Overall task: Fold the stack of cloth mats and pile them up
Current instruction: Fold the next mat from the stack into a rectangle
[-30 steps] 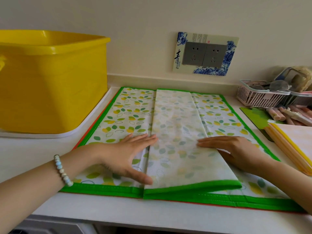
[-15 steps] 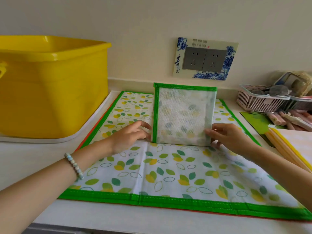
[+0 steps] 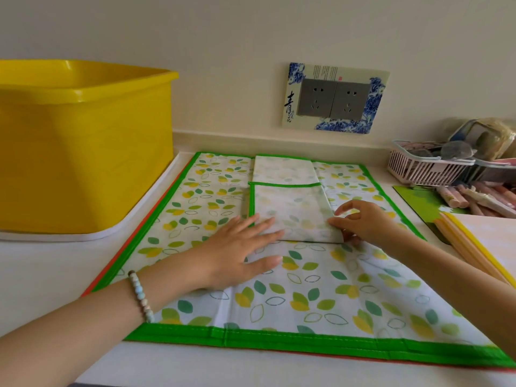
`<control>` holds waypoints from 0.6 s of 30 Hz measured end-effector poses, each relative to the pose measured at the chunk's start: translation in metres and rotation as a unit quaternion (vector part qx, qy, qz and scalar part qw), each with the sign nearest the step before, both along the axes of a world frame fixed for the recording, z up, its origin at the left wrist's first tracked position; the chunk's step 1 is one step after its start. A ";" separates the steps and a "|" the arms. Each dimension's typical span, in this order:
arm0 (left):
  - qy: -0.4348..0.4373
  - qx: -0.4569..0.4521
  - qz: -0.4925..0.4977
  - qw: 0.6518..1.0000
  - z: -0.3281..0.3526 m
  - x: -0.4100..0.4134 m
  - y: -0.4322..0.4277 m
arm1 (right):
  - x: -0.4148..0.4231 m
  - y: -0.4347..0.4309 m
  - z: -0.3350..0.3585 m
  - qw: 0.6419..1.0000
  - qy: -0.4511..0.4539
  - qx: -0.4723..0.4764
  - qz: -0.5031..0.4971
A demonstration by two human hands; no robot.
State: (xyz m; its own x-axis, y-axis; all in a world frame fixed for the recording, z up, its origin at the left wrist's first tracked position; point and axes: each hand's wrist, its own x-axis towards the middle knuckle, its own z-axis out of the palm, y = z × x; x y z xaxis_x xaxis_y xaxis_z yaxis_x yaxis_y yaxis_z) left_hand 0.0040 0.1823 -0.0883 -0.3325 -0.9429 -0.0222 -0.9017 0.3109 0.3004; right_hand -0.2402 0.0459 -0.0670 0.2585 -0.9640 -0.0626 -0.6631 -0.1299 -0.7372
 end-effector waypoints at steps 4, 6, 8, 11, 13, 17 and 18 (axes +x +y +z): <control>-0.020 0.015 0.007 1.000 -0.004 -0.004 0.002 | 0.001 0.027 -0.006 0.949 0.130 -0.271 0.099; -0.016 0.023 0.010 1.000 -0.004 -0.004 0.001 | 0.007 0.048 -0.008 0.919 0.165 -0.283 0.218; -0.019 0.025 0.008 0.999 -0.004 -0.004 0.001 | 0.013 0.064 -0.014 0.902 0.194 -0.253 0.292; -0.030 0.018 0.006 0.999 -0.003 -0.005 0.000 | 0.017 0.074 -0.024 0.890 0.223 -0.224 0.329; -0.031 0.019 0.006 0.999 -0.003 -0.005 0.000 | 0.018 0.074 -0.024 0.889 0.230 -0.219 0.330; -0.039 0.017 0.004 0.999 -0.003 -0.004 0.002 | 0.017 0.070 -0.020 0.883 0.237 -0.232 0.333; -0.041 0.017 0.003 0.999 -0.002 -0.003 0.002 | 0.015 0.069 -0.019 0.882 0.239 -0.230 0.334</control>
State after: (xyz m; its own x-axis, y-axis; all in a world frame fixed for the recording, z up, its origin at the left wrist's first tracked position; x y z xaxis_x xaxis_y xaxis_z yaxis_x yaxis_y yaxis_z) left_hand 0.0010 0.1841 -0.0908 -0.3233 -0.9428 -0.0812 -0.9255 0.2972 0.2349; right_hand -0.2248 0.1149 -0.0856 0.8292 -0.5576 0.0393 -0.5455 -0.8225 -0.1609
